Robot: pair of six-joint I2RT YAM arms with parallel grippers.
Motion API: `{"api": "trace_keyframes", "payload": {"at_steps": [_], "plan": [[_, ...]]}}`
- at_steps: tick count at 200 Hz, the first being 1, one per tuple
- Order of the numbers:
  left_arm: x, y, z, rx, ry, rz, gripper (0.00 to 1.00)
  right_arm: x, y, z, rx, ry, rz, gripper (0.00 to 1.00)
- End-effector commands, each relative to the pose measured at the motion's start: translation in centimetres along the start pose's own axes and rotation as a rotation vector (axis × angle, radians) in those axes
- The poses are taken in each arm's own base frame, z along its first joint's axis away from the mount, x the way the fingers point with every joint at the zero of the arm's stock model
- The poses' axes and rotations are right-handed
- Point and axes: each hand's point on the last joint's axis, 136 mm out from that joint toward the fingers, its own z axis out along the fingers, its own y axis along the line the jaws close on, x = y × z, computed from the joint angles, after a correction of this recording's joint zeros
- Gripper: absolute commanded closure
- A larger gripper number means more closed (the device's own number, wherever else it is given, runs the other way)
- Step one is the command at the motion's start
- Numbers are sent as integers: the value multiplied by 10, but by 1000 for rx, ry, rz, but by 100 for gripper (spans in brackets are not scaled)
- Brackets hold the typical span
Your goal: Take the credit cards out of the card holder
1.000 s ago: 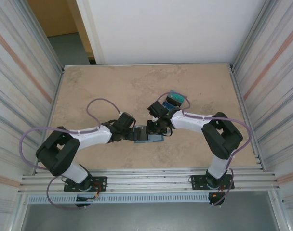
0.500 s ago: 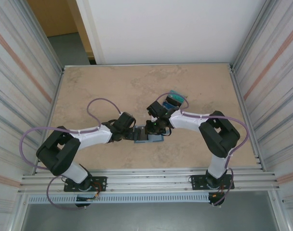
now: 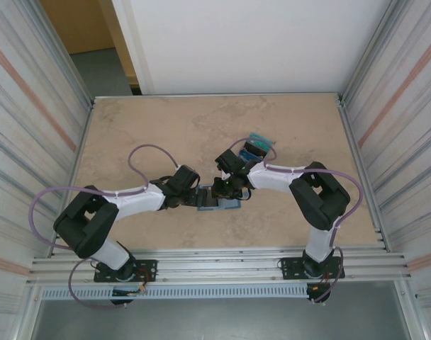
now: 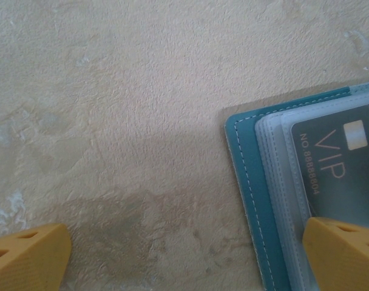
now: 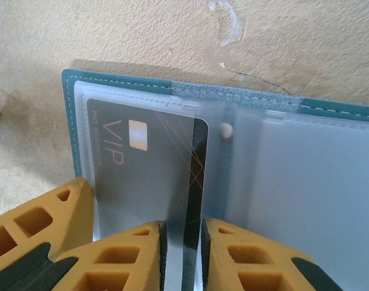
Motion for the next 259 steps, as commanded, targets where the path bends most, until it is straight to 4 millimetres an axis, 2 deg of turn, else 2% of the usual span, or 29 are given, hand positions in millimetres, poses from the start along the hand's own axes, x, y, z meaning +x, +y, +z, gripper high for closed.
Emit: {"api": "trace_keyframes", "payload": {"at_steps": [1, 49, 116, 259], "plan": [[4, 1, 1, -23, 23, 31, 1, 2, -2, 5, -11, 16, 41, 76], [6, 1, 1, -29, 28, 39, 1, 1, 9, 6, -128, 25, 71, 77], [9, 4, 0, -47, 36, 40, 1, -5, 29, -8, -371, 1, 107, 82], [10, 9, 2, -95, 55, 48, 1, -12, 24, -21, -516, -33, 169, 87]]}}
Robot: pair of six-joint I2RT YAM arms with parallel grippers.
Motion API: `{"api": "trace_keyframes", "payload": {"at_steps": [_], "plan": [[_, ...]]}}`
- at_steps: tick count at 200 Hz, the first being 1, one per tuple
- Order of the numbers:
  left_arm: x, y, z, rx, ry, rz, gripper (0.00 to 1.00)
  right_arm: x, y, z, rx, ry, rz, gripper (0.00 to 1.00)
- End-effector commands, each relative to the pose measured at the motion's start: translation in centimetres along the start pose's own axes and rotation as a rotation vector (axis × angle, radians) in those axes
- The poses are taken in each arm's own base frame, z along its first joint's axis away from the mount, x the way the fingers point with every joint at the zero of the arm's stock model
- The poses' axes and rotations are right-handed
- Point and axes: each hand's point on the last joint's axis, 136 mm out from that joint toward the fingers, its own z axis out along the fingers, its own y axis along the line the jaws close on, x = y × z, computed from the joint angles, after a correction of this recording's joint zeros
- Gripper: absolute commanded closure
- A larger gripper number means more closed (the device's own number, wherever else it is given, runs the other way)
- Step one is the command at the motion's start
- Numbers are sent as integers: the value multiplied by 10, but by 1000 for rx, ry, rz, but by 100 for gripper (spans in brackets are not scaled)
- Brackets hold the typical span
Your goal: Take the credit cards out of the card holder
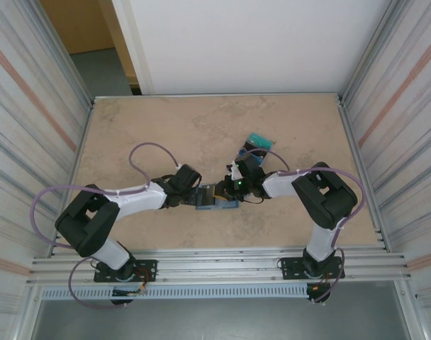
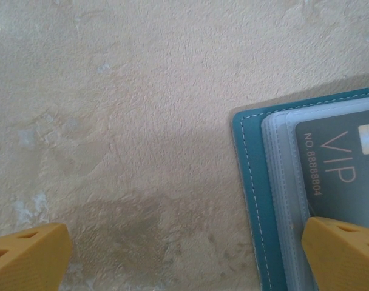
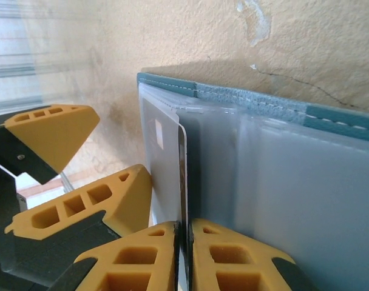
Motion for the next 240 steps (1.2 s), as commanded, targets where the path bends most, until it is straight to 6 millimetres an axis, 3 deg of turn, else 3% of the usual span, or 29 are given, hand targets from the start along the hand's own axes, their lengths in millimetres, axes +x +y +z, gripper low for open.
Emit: {"api": "trace_keyframes", "payload": {"at_steps": [1, 124, 195, 240], "plan": [[13, 3, 3, -41, 53, 39, 1, -4, 20, -9, -86, -17, -17, 87], [13, 8, 4, -72, 67, 35, 1, -8, 17, -21, -150, -41, 9, 91], [14, 9, 4, -76, 70, 36, 2, -9, 12, -23, -147, -44, 23, 85], [12, 8, 4, -74, 67, 36, 1, -8, 13, -21, -156, -37, 24, 87]]}}
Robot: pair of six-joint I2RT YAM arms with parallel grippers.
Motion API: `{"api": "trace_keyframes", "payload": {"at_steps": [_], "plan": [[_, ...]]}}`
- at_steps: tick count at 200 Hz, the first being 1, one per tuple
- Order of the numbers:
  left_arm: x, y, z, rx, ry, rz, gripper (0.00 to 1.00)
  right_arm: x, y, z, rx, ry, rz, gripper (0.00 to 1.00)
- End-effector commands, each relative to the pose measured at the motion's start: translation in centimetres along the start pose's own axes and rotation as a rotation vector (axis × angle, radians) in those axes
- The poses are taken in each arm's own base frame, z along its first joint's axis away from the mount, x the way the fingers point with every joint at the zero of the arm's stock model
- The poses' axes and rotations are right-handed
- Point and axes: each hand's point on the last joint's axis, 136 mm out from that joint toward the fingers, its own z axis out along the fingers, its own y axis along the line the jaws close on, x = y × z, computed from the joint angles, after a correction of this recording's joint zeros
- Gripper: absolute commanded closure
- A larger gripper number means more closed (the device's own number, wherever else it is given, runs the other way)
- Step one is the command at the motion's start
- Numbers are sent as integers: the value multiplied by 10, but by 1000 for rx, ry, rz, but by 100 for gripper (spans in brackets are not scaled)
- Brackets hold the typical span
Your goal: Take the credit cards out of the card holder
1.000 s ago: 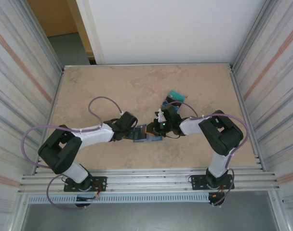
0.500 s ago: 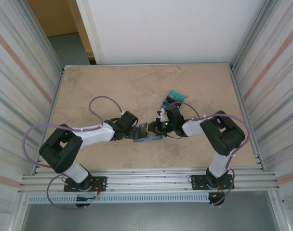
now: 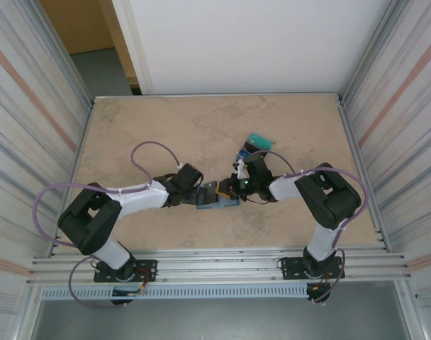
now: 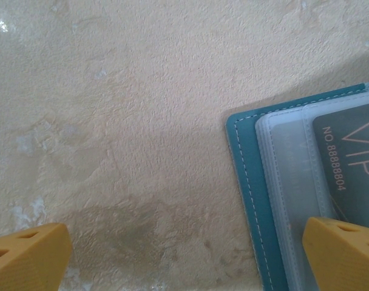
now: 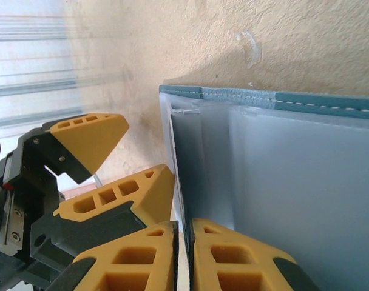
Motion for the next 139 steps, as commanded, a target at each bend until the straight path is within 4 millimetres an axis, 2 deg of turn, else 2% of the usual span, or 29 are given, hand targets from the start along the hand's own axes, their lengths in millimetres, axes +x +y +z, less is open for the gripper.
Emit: {"api": "trace_keyframes", "payload": {"at_steps": [1, 27, 139], "plan": [[15, 9, 3, -58, 61, 31, 1, 1, 13, -5, -47, 4, -18, 87], [14, 8, 3, -57, 63, 34, 1, 0, 9, -6, -39, 1, -10, 91], [14, 10, 2, -65, 61, 36, 1, -5, -9, -15, 15, -17, 13, 89]]}}
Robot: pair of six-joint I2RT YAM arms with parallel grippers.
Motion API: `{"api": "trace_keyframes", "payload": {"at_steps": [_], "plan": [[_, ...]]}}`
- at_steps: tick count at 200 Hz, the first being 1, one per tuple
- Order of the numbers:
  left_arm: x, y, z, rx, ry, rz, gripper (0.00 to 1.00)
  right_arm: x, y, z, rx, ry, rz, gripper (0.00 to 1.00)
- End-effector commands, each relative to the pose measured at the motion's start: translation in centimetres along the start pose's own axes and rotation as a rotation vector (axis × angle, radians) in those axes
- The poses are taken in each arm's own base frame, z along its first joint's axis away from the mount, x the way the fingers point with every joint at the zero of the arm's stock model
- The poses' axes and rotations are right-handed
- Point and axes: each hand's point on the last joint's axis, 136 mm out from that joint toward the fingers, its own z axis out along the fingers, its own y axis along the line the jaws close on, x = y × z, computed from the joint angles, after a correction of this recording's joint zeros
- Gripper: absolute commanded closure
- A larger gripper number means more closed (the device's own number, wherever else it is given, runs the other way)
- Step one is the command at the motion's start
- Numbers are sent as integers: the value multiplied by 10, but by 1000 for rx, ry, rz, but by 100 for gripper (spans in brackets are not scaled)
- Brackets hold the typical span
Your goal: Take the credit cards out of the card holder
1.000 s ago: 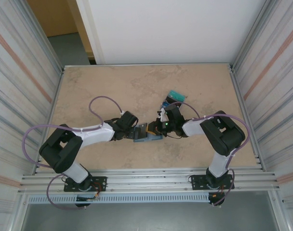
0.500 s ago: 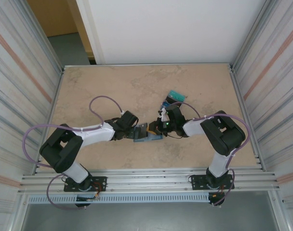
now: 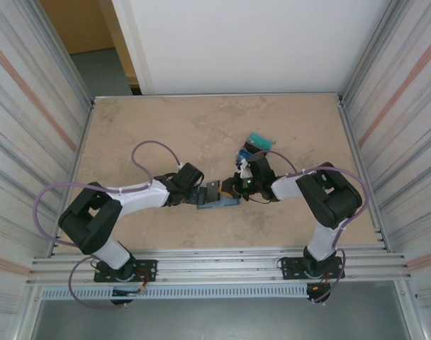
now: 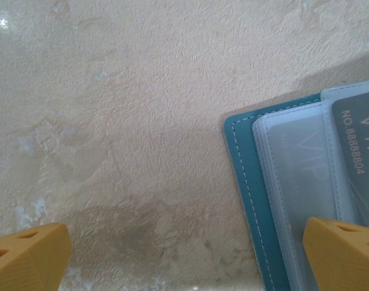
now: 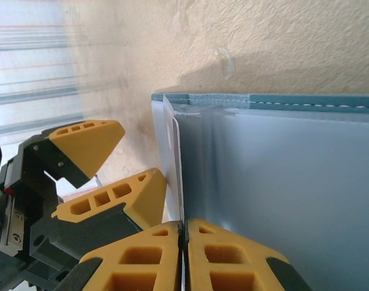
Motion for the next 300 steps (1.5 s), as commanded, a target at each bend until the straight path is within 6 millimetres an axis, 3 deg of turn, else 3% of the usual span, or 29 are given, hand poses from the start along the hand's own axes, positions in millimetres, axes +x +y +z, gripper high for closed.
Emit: {"api": "trace_keyframes", "payload": {"at_steps": [1, 115, 180, 233, 300], "plan": [[15, 10, 2, -58, 54, 34, 1, 1, -1, -8, 12, -5, -12, 89], [2, 3, -5, -28, 21, 29, 1, 8, -9, -17, 73, 31, -37, 93], [-24, -27, -29, 62, -69, 59, 1, 8, -9, -15, 68, 27, -30, 93], [-22, -38, -15, 81, -43, 88, 1, 7, -8, -14, 61, 27, -25, 92], [-7, -39, 4, 50, 28, 126, 1, 7, -9, -13, 59, 28, -19, 93]]}}
